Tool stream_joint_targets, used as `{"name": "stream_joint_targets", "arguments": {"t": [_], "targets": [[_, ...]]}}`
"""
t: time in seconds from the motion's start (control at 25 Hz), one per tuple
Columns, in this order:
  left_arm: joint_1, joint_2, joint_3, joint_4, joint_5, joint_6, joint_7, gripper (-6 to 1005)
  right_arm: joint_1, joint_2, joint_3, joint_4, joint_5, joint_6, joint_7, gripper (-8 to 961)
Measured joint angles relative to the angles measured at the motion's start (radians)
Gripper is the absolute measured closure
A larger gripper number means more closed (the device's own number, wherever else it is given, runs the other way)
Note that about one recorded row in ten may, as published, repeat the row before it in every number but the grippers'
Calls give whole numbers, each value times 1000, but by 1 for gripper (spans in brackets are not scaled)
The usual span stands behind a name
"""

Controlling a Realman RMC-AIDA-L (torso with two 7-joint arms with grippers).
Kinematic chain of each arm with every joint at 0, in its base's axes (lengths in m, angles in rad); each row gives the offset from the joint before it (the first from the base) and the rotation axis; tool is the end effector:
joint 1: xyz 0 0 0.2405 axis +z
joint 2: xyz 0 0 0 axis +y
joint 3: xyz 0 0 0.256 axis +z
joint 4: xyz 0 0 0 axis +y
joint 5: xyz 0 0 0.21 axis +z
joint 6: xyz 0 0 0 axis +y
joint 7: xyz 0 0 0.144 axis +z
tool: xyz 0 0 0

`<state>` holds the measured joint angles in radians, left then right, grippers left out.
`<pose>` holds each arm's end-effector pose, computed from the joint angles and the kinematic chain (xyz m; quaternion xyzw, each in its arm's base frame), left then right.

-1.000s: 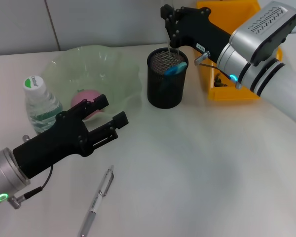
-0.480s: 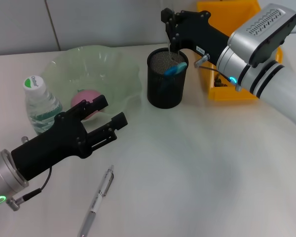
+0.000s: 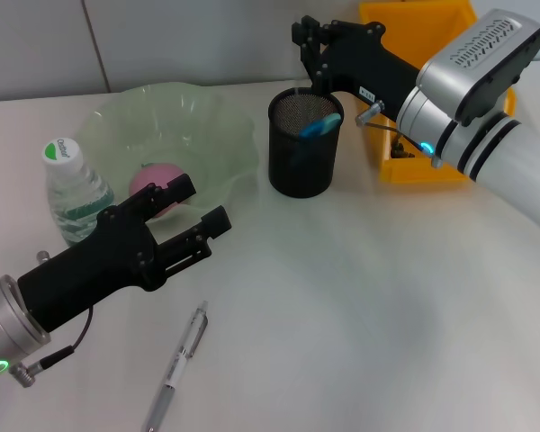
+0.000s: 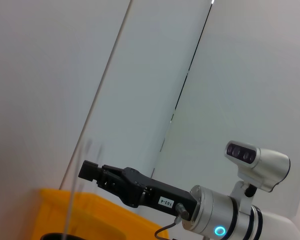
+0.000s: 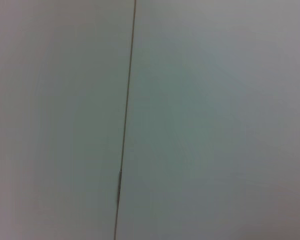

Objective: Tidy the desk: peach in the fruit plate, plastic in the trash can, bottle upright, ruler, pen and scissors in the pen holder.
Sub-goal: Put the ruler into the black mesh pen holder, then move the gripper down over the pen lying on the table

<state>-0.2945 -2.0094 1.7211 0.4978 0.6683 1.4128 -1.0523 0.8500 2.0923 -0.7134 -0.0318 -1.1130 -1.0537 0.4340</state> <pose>-0.2484 0.2777 -0.0396 -0.8498 -0.2318 -0.4456 0.1599 0.2028 0.4231 -0.0478 -0.8341 0.1201 0.3212 0.4320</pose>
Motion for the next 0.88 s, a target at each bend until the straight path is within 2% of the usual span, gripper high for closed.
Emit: {"name": "stream_joint_targets", "arguments": {"t": [0.68, 0.88], "targets": [[2, 1, -1, -3, 1, 15, 4, 213, -10, 0, 11, 5, 6, -14, 20, 558], [3, 1, -2, -6, 1, 19, 11, 213, -24, 0, 33, 5, 8, -45, 25, 369]]}}
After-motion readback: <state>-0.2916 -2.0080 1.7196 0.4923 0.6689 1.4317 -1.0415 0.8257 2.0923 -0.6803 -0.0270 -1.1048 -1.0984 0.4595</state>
